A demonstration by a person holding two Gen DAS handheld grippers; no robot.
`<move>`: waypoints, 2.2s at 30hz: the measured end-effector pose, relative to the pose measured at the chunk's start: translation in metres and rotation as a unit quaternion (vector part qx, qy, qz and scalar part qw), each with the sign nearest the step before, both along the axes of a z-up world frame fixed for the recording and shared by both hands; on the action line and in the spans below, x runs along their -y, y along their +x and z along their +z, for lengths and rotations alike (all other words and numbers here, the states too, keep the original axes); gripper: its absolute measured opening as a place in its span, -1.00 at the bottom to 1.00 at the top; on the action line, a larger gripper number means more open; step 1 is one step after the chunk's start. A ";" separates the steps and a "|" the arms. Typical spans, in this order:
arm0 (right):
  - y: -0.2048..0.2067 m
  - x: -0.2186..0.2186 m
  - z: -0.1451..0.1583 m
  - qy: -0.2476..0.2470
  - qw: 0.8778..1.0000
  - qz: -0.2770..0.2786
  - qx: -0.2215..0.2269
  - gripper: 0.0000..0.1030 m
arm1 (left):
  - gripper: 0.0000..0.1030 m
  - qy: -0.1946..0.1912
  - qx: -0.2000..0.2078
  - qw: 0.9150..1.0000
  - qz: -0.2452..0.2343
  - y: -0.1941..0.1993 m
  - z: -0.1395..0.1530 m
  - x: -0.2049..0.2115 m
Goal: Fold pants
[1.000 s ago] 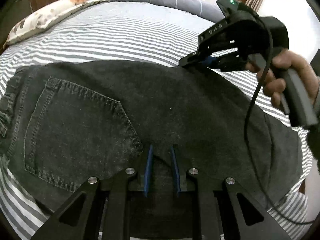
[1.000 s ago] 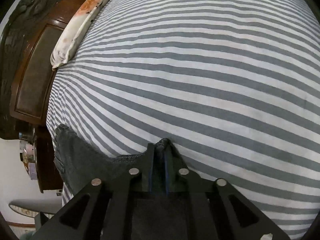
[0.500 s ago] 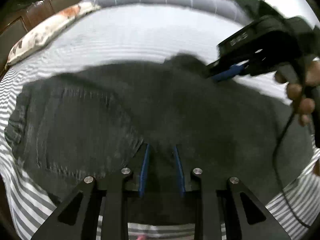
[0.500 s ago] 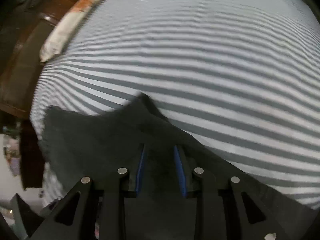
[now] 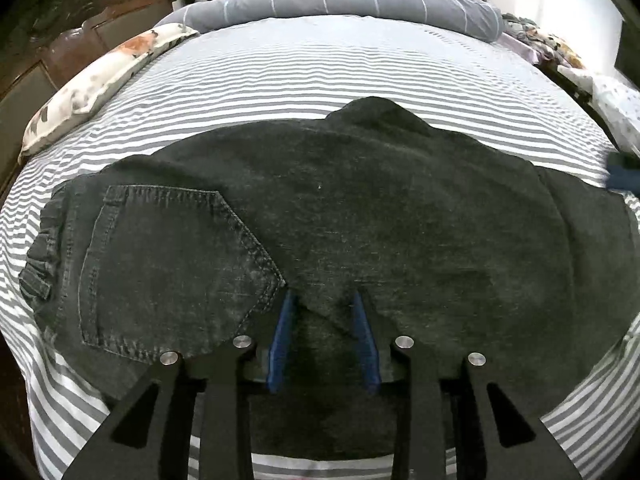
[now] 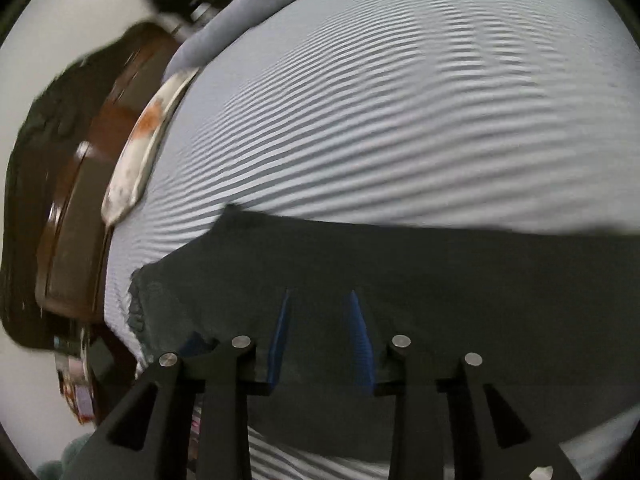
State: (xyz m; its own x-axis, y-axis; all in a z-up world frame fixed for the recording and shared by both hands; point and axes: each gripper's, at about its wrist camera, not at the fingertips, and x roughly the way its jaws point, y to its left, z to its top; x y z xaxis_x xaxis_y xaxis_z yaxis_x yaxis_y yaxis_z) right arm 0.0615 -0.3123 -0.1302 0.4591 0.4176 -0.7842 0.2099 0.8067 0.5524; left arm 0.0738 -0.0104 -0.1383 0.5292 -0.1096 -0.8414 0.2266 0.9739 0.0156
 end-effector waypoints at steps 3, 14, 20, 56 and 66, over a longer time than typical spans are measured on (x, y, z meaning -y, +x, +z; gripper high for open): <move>-0.058 0.064 -0.004 -0.005 0.997 -0.071 -0.013 -0.37 | -0.13 -0.001 0.002 1.000 -0.004 0.002 0.006 0.002; -0.209 0.199 -0.069 0.087 0.960 -0.263 -0.038 -0.36 | 0.06 0.020 0.013 0.995 -0.096 -0.035 0.034 0.065; -0.221 0.197 -0.102 0.143 0.951 -0.274 -0.029 -0.36 | 0.07 0.027 0.001 0.988 -0.153 -0.052 0.033 0.109; -0.205 0.239 -0.109 0.156 0.942 -0.299 0.012 -0.20 | 0.07 0.034 -0.049 0.986 -0.153 -0.035 0.004 0.149; -0.199 0.244 -0.119 0.167 0.931 -0.324 0.014 -0.86 | 0.07 0.012 -0.045 0.978 -0.202 -0.042 0.006 0.182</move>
